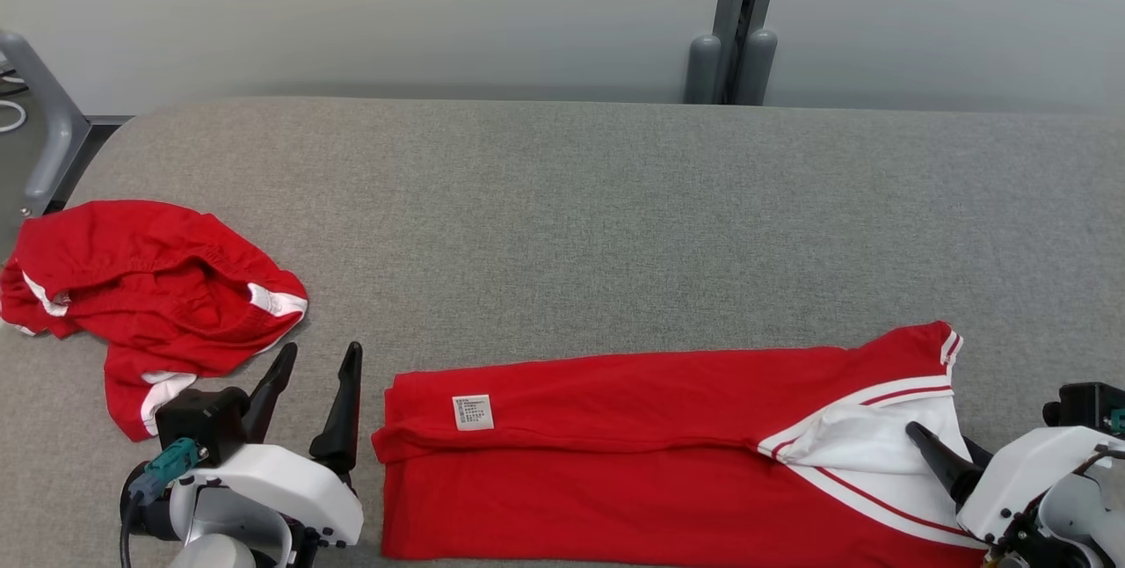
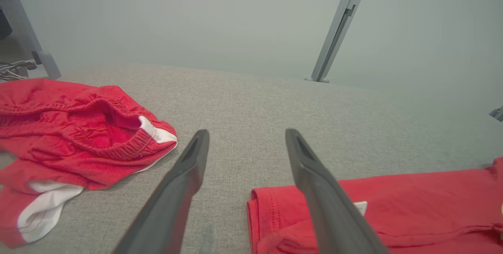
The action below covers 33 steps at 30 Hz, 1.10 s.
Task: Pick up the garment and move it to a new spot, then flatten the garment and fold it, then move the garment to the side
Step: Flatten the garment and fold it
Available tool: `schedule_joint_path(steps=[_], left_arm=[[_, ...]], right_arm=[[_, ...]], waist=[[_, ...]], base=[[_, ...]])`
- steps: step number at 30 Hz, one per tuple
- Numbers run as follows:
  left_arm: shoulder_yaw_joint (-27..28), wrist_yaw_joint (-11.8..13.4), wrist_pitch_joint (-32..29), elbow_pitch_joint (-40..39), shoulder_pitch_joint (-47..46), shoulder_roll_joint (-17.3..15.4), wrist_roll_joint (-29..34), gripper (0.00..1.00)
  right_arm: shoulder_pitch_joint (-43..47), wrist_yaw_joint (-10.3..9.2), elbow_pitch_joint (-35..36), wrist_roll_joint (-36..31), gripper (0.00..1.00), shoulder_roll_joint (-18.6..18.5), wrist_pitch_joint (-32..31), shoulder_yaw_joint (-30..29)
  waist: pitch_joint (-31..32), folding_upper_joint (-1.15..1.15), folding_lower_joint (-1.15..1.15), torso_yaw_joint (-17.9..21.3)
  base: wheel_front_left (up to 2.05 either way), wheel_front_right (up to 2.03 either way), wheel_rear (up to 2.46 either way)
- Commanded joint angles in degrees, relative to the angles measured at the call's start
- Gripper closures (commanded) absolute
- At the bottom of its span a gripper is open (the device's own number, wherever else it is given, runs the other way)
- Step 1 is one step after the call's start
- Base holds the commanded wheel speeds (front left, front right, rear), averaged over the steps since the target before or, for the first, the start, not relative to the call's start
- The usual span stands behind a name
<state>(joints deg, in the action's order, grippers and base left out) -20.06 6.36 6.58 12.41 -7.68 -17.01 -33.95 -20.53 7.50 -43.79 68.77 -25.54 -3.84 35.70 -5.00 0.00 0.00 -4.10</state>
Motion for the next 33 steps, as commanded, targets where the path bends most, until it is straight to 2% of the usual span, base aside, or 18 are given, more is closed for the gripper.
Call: schedule_joint_path(steps=[1, 3, 4, 5, 6, 7, 14, 26, 30, 31, 33], left_arm=[[0.1, -0.2, 0.1, 0.1, -1.4, -0.1, -0.3, 0.00], [0.0, -0.3, 0.2, 0.3, -1.5, -0.2, -0.4, 0.00], [0.0, -0.3, 0.2, 0.3, -1.5, -0.2, -0.4, 0.00], [0.0, -0.4, 0.2, 0.5, -1.4, -0.2, -0.4, 0.00], [-0.1, -0.4, 0.2, 0.6, -1.5, -0.2, -0.4, 0.00], [-0.1, -0.4, 0.2, 0.7, -1.6, -0.2, -0.5, 0.00], [-0.3, -0.5, 0.4, 1.2, -1.8, -0.3, -0.8, 0.00], [-0.6, -0.4, 1.0, 0.9, -1.3, -0.6, -1.0, 0.00], [-0.7, -0.3, 1.0, 0.9, -1.1, -0.6, -1.1, 0.00], [-1.2, -0.1, 0.7, 0.9, -0.4, -0.7, -1.4, 0.00], [-1.3, 0.0, 0.5, 0.9, -0.1, -0.8, -1.4, 0.00]], right_arm=[[1.4, 0.01, -0.5, 0.5, 0.00, 1.8, -1.8, 1.2], [1.3, 0.03, 0.2, 1.2, 0.00, 2.4, -2.6, 1.4], [1.2, 0.03, 0.4, 1.3, 0.25, 2.6, -2.7, 1.4], [1.1, 0.04, 0.6, 1.4, 0.64, 2.6, -2.8, 1.4], [1.0, 0.08, 0.6, 1.5, 0.85, 2.6, -2.8, 1.4], [1.0, 0.08, 0.7, 1.5, 1.00, 2.6, -2.7, 1.5], [0.3, 0.06, 2.4, 1.7, 1.00, 0.9, -0.3, 1.0], [-2.8, 0.02, 2.7, 0.7, 1.00, -5.8, 2.6, -2.2], [-3.7, 0.02, 1.2, -0.7, 1.00, -7.8, 3.1, -3.2], [-5.0, 0.03, 0.5, -3.9, 1.00, -9.4, 4.6, -4.7], [-4.7, 0.02, 2.6, -4.4, 1.00, -10.0, 4.8, -4.8]], waist=[[-0.1, 0.00, 0.00, -0.1], [-0.3, 0.00, 0.00, -0.1], [-0.4, 0.00, 0.00, -0.1], [-0.4, 0.00, 0.00, -0.1], [-0.5, 0.00, 0.00, -0.1], [-0.5, 0.00, 0.00, -0.1], [-0.2, 0.00, 0.00, 0.2], [0.3, 0.00, 0.00, 2.0], [0.6, 0.00, 0.00, 2.7], [1.9, 0.00, 0.00, 3.5], [2.1, 0.00, 0.00, 3.6]], base=[[0.00, 0.00, 0.00], [0.00, 0.00, 0.00], [0.00, 0.00, 0.00], [0.00, 0.00, 0.00], [0.00, 0.00, 0.00], [0.00, 0.00, 0.00], [0.00, 0.00, 0.00], [0.00, 0.00, 0.00], [0.00, 0.00, 0.00], [0.00, 0.00, 0.00], [0.00, 0.00, 0.00]])
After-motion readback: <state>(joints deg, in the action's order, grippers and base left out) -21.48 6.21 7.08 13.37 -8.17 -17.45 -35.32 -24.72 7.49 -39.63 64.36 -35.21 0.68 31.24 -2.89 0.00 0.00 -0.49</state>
